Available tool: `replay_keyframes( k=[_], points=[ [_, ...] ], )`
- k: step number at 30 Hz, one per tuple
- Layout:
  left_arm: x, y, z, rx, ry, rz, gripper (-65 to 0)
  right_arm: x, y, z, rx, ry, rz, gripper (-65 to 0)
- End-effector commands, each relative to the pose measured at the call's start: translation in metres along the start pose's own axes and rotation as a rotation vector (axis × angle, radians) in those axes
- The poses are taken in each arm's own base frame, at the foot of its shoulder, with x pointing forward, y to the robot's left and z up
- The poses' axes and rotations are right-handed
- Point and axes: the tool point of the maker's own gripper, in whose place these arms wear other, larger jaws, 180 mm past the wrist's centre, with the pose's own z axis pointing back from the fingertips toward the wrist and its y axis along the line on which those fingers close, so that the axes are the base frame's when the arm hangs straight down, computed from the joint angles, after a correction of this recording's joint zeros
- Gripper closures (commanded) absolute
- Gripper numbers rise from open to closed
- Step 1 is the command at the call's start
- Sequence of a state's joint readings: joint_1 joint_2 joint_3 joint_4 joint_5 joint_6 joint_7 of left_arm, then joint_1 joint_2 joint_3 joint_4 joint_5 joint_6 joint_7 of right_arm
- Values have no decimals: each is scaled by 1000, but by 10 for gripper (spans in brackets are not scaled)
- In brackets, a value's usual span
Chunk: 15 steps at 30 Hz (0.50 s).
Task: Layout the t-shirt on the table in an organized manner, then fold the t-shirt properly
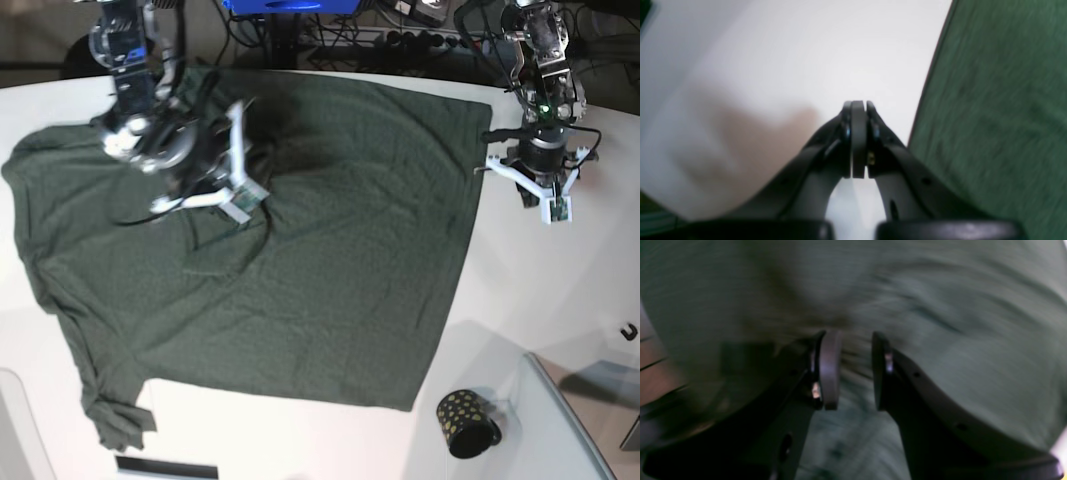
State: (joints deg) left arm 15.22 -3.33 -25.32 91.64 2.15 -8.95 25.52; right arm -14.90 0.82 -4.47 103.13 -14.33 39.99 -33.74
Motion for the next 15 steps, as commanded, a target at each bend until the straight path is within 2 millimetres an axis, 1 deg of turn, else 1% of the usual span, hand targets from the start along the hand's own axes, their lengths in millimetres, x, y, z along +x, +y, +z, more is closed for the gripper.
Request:
replay_keyframes(
  k=[1,3,5,6,7,10,11,13,15],
  points=[
    [16,-3,-1,-8,-49,-15,0,0,-24,8,-63,-12,-19,-161],
    [19,-15,-2,-39,-54,-32,0,-19,-57,17,-148,19,-81,-161],
    [19,-24,-3,-58,-54,-46,0,-29,-76,17,-185,37,-118,-162],
    [19,-27,-3,-66,-55,-49,0,-34,-80,14,-186,49,-131,-162],
    [19,-30,-3,-74,-55,-48,0,-34,-82,9,-180,54,-138,-162],
    [17,-29,-2,-72,-50,-45,0,-35,-84,-7,-151,68,-157,-173],
    [16,-28,-2,-70,-49,-43,0,-30,-86,-15,-139,63,-161,-197],
    [15,-27,-1,-68,-48,-44,0,-20,-86,-31,-103,62,-149,-275],
    [14,-25,-1,-64,-45,-51,0,-6,-95,-45,-85,51,-143,-380]
  ],
)
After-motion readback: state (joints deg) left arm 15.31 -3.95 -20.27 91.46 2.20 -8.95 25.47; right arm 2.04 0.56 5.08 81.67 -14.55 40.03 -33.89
